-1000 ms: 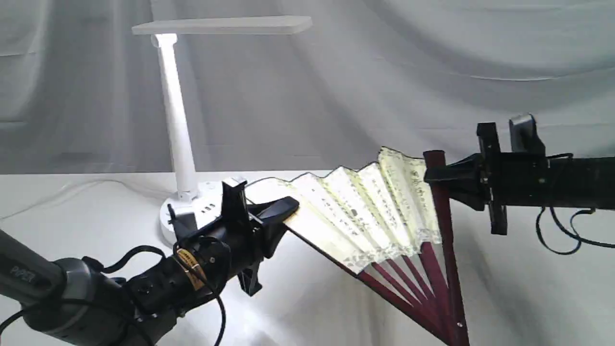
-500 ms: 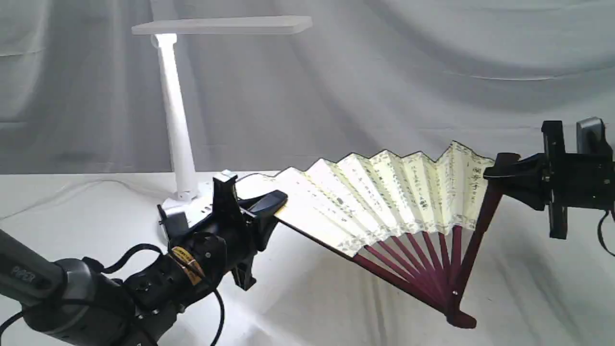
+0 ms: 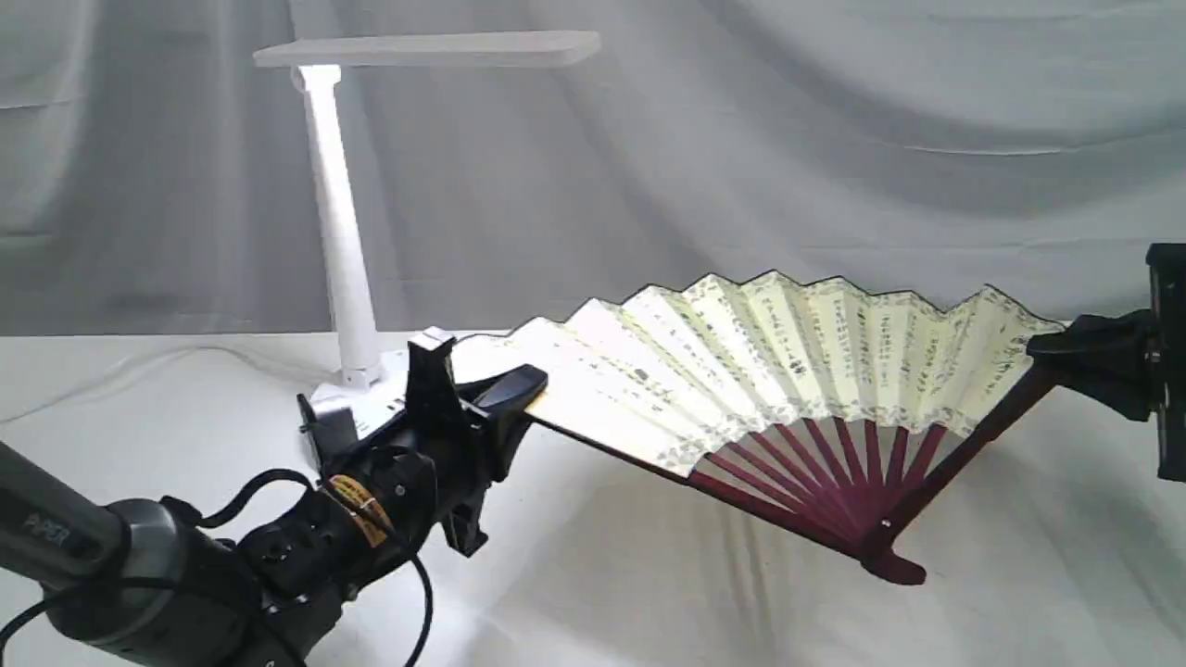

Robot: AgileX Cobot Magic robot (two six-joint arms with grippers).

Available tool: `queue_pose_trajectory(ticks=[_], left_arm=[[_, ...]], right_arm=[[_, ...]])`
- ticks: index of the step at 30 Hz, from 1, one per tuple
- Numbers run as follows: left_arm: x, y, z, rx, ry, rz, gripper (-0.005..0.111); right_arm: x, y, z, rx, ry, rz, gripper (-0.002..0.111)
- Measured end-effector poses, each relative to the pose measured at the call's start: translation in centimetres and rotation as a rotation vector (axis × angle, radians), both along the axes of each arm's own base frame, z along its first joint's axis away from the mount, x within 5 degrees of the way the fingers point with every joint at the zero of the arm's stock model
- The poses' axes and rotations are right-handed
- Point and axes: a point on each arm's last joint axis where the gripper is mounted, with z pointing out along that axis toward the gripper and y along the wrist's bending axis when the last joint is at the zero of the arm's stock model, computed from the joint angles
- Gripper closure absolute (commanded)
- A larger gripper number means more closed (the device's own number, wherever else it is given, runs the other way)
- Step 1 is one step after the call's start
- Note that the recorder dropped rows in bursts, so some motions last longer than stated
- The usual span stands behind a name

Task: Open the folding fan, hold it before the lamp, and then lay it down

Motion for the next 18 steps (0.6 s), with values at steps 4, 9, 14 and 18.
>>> queue_pose_trajectory(ticks=[4,9,14,18], left_arm=[[0.1,0.1,0.0,0.006,-0.006,0.012,0.107],[-0.2,-0.6,0.1,0.004,-0.01,0.039,0.107],[-1.1,-2.4,0.1,0.003,-0.013,0.117,0.107],[-1.7,-3.4,0.0,-0.007,-0.001,0.183,0.107]], right_arm=[[-0.1,-0.2,-0.1,-0.003,0.009,0.001,0.108],[-0.2,-0.2,-0.1,0.0,0.016,0.0,0.108],[-0.4,-0.6,-0.2,0.0,0.025,-0.008,0.108],[-0.4,-0.6,-0.2,0.001,0.027,-0.008,0.108]])
